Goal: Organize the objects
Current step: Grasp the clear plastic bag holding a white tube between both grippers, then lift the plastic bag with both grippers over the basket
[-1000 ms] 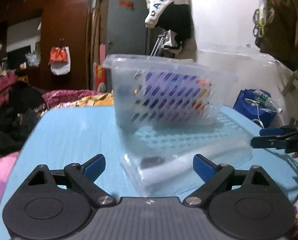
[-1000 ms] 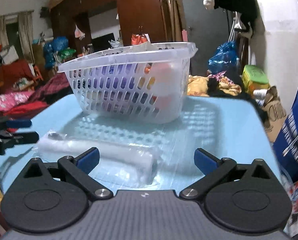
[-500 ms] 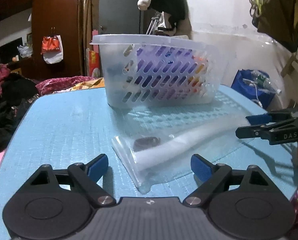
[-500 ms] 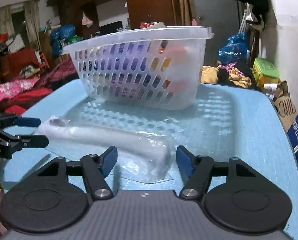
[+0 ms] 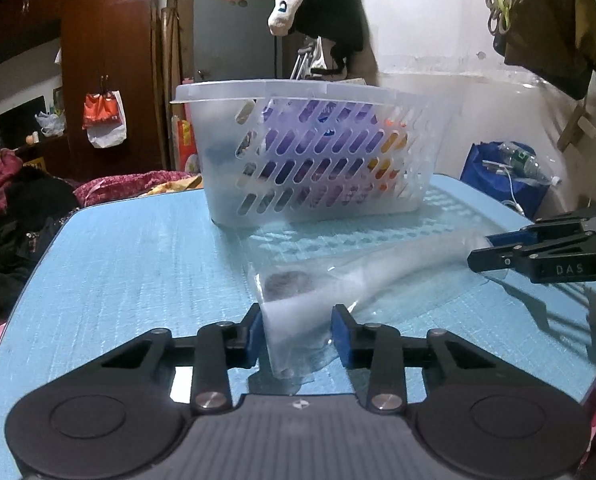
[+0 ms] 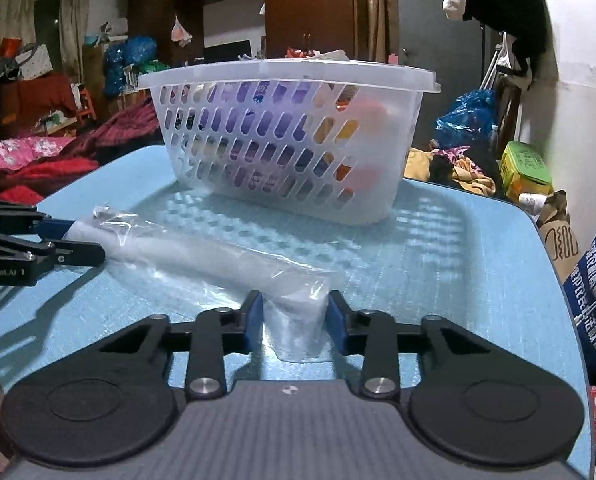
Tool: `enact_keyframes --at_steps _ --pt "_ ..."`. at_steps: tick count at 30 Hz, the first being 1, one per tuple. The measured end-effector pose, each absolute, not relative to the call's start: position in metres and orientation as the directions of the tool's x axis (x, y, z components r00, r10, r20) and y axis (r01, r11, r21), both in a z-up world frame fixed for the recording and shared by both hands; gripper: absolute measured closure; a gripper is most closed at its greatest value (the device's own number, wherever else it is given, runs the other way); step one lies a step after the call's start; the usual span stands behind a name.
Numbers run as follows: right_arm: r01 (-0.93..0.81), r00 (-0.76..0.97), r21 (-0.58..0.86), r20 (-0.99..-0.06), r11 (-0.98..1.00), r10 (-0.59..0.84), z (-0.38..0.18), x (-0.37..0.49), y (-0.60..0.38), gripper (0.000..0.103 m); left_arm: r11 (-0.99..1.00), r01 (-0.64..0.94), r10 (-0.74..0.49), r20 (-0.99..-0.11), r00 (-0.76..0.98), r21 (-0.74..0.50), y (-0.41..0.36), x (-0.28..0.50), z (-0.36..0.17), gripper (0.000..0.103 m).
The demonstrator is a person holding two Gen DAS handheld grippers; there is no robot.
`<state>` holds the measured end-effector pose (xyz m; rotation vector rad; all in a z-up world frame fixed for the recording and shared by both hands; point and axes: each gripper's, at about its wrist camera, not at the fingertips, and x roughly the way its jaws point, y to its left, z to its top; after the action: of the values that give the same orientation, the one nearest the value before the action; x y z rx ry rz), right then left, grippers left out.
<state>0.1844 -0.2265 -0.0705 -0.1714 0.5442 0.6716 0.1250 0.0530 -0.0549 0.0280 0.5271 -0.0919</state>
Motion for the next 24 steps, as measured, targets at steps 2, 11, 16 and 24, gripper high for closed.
enact_keyframes --at_steps 2,11,16,24 --pt "-0.638 0.651 0.007 -0.53 0.77 0.544 -0.07 0.183 -0.224 0.075 0.995 0.095 -0.085 -0.49 0.868 -0.006 0.055 0.123 -0.056 0.069" --pt "-0.655 0.658 0.018 -0.479 0.756 0.581 -0.067 0.176 -0.228 0.09 0.994 0.109 -0.107 -0.413 0.905 -0.02 0.06 0.112 -0.054 0.078" --pt "-0.648 0.691 0.004 -0.418 0.762 0.59 -0.064 0.167 -0.232 0.09 0.992 0.125 -0.116 -0.339 0.934 0.005 0.057 0.102 -0.05 0.079" --pt "-0.638 0.717 -0.013 -0.374 0.77 0.588 -0.06 0.156 -0.234 0.091 0.989 0.146 -0.142 -0.27 0.952 -0.007 0.056 0.092 -0.045 0.079"
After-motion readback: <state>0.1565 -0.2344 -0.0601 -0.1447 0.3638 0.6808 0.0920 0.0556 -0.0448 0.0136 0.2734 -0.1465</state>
